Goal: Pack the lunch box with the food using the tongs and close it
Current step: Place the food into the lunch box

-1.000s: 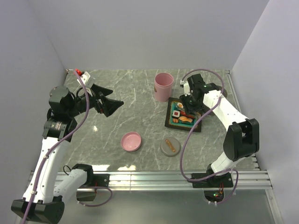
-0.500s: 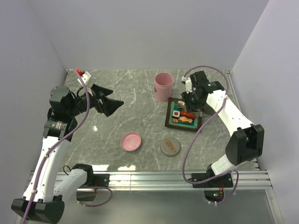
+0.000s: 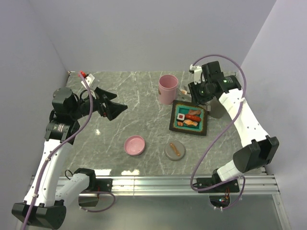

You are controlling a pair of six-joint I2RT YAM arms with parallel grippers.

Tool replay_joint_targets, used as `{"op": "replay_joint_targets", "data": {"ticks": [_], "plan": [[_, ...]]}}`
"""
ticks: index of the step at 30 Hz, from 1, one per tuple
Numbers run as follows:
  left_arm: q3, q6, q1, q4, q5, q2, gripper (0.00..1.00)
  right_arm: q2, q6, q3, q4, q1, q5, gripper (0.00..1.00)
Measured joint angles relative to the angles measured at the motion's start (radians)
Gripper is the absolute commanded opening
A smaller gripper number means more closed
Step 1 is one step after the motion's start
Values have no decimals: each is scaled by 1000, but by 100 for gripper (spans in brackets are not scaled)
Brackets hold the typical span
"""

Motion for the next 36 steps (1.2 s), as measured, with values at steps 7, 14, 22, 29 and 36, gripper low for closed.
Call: {"op": "replay_joint_targets", "data": {"ticks": [7, 14, 22, 29, 36], "plan": [[2, 7, 0, -30, 12, 25, 99, -47, -6, 80, -3, 0, -30, 46], [15, -16, 6, -40, 14, 60, 99, 113, 2, 352, 7, 0, -53, 46], [114, -55, 50, -92, 4, 145, 99, 230, 8, 401, 34, 0, -79, 47], [116, -73, 59, -109, -22, 158, 99, 244, 8, 348, 54, 10, -91, 51], [116, -82, 76, -111, 3, 170, 99, 244, 8, 312, 76, 20, -91, 57]]}}
